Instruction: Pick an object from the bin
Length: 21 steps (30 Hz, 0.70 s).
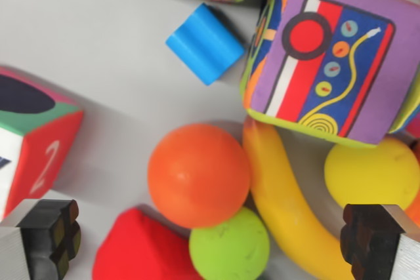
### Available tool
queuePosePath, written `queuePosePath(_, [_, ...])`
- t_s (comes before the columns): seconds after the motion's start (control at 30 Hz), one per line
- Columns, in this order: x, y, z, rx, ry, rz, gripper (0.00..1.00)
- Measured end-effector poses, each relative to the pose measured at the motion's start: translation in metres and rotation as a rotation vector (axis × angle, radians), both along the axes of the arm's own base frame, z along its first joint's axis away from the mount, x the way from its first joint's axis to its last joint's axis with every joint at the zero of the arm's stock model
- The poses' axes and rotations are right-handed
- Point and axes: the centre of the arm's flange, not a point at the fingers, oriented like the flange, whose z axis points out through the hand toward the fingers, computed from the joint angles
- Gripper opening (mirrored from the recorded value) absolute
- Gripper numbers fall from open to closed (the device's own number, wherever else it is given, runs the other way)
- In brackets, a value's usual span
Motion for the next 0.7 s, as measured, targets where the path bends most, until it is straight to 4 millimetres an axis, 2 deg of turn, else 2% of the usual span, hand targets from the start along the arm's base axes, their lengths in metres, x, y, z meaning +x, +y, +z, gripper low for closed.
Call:
queuePosePath(0.53, [-0.032, -0.007, -0.058, -0.006, 0.003, 0.157, 1.00])
queuePosePath(0.7, [-0.033, -0.007, -0.077, -0.007, 0.003, 0.163, 1.00])
